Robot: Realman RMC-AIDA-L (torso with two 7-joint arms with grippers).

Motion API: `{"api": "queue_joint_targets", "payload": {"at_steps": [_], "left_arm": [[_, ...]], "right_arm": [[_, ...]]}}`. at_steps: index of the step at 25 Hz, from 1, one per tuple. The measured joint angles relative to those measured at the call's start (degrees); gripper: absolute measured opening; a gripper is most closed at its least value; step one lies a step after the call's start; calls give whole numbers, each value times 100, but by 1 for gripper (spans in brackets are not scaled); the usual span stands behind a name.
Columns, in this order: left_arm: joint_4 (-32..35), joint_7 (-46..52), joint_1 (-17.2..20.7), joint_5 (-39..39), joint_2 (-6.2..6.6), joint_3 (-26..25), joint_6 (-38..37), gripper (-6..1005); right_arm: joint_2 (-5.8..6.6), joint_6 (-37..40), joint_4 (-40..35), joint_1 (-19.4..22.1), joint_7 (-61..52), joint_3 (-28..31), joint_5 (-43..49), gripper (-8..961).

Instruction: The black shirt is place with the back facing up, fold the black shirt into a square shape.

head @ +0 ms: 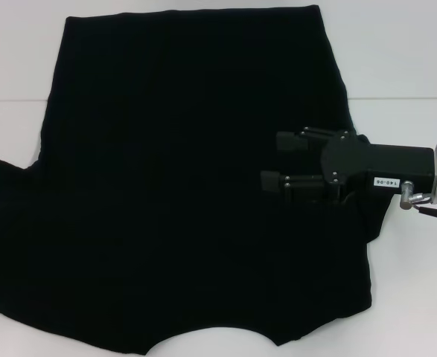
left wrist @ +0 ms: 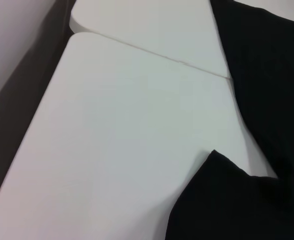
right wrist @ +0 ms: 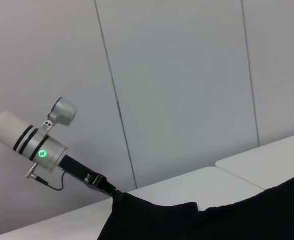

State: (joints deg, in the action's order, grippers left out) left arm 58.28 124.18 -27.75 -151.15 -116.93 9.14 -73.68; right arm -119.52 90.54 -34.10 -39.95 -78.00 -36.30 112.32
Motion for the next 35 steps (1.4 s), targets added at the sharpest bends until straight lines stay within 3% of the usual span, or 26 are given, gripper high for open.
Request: {"api": "queue_joint_targets", "payload": {"at_steps": [26, 35], "left_arm": [[7, -125, -184, 17, 21, 245, -610, 0], [-38, -249, -311, 262, 11, 647, -640, -1]], "right_arm": [[0, -19, -44, 34, 5, 0, -58, 914], [0, -3, -38, 71, 5, 9, -70, 914]]}}
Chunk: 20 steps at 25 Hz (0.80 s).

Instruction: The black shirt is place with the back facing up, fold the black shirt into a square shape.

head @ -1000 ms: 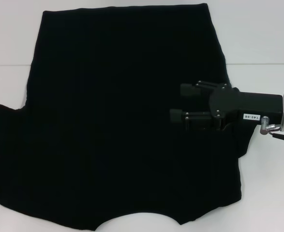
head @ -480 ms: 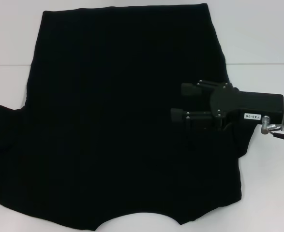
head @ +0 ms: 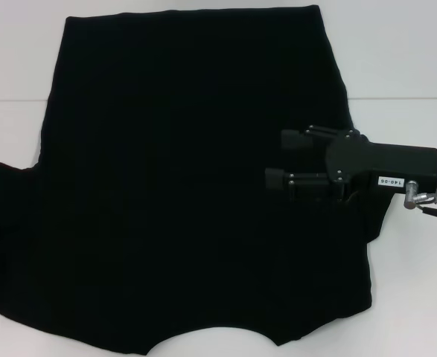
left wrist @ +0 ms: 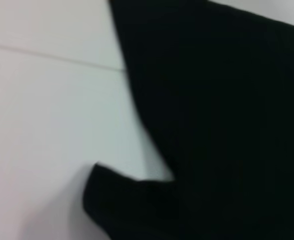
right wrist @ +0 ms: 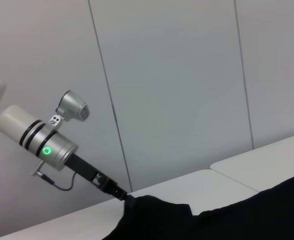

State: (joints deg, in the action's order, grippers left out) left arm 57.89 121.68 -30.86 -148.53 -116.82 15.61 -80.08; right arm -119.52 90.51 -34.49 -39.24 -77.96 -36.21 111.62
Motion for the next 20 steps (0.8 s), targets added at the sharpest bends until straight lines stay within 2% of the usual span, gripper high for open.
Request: {"api": "queue_joint_targets", "payload": {"at_steps": [4, 7, 9, 13, 15, 20], "left_arm": [[-6, -191, -73, 246, -22, 300, -103, -1], [-4, -605, -107, 564, -90, 736, -272, 0], [-5, -869, -131, 741, -168, 1085, -320, 0], [-11, -1145, -179, 934, -442, 2016, -303, 33], [-61, -1053, -249, 920, -552, 2305, -240, 55], [-208, -786, -322, 1235, -584, 2409, -274, 109]], "right_arm": [[0, 22, 1, 4, 0, 1, -1, 915], [0, 30, 0, 13, 0, 1, -1, 915], [0, 36, -1, 23, 0, 0, -1, 915], [0, 38, -3, 50, 0, 6, -1, 915], [0, 38, -9, 57, 0, 14, -1, 915], [36, 38, -20, 65, 0, 50, 0, 915]]}}
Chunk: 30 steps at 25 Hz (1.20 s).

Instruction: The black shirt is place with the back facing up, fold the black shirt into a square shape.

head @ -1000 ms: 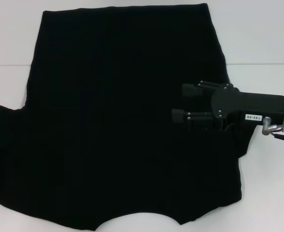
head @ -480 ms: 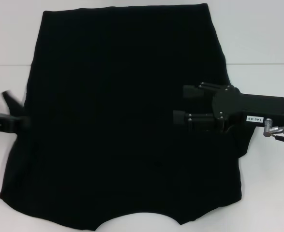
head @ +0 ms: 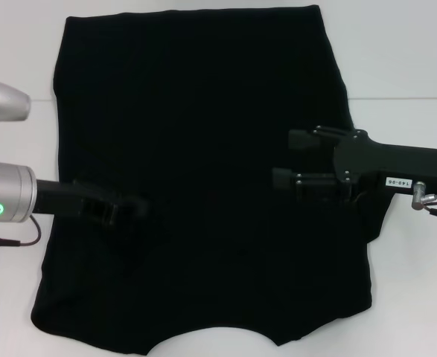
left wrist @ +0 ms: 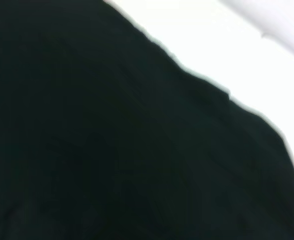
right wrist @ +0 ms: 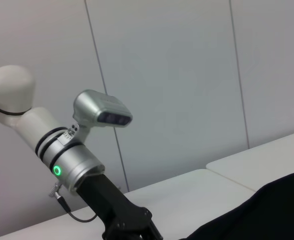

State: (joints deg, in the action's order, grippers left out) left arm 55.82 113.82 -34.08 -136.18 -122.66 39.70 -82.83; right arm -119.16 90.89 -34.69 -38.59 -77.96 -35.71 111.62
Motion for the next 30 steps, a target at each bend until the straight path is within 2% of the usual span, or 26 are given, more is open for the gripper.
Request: {"api": "queue_joint_targets", "payload": {"at_steps": [4, 7, 12, 15, 19, 22, 25, 30], "left_arm": [[-1, -223, 199, 848, 78, -38, -209, 153], [-98, -688, 334, 1546, 126, -101, -603, 205], [-916, -2188, 431, 2636, 154, -302, -1507, 353], [-1401, -2943, 368, 2770, 156, -296, -1687, 455], [-1547, -3193, 345, 2727, 119, -254, -1479, 625], [-1602, -3410, 327, 2706, 121, -175, -1464, 736], [-1601, -3784, 327, 2695, 107, 53, -1499, 847], [-1577, -4272, 323, 2601, 54, 454, -1482, 921]], "right_arm": [[42, 0, -7, -9, -26, 10, -77, 915], [140, -50, -25, -13, -318, 13, -140, 915], [339, -574, -317, -52, -1783, -40, 56, 915], [478, -900, -550, -96, -2998, -53, 562, 914], [728, -969, -676, -192, -4302, -64, 1319, 914], [867, -964, -678, -196, -4858, -66, 1687, 914], [974, -943, -674, -187, -5393, -73, 2122, 914], [1062, -885, -632, -191, -5967, -82, 2666, 914]]}}
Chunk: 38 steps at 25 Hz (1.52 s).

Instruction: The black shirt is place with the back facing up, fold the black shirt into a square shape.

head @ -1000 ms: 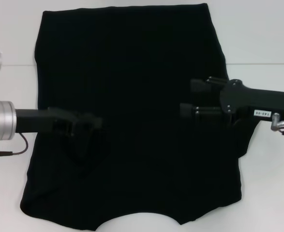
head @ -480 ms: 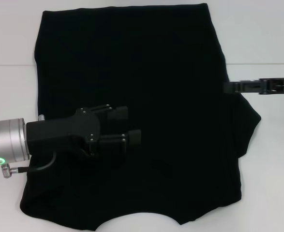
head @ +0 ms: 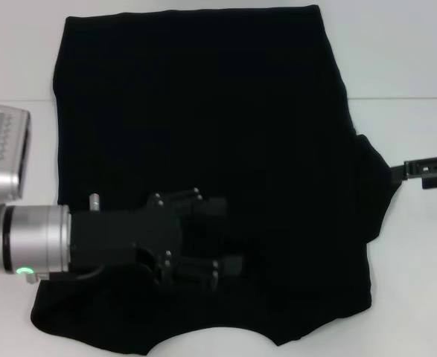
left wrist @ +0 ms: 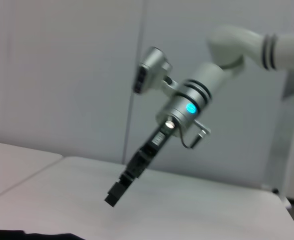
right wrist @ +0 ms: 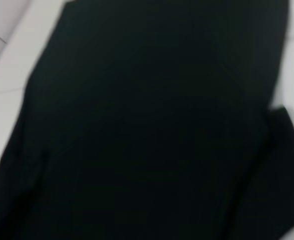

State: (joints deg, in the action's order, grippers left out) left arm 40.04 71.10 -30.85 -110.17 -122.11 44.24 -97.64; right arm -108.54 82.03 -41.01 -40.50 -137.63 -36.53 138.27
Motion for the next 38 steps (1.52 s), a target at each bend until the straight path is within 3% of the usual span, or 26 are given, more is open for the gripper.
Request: {"api": "queue_joint_targets", "payload": {"at_steps": [6, 18, 28, 31, 38], "left_arm": [[34, -203, -14, -102, -30, 227, 59, 936], [30, -212, -58, -122, -3, 226, 207, 936], [29, -217, -81, -195, 20, 183, 378, 937], [31, -218, -87, -197, 21, 159, 378, 937], [38, -219, -88, -198, 30, 90, 378, 937]], "right_arm": [[-22, -137, 218, -43, -197, -91, 253, 914], [-60, -1205, 1217, -334, -210, -398, 310, 915], [-207, -1740, 1406, -430, -212, -425, 315, 908], [-231, -1927, 1513, -458, -212, -505, 315, 708], [-258, -2105, 1524, -461, -282, -548, 314, 450]]}}
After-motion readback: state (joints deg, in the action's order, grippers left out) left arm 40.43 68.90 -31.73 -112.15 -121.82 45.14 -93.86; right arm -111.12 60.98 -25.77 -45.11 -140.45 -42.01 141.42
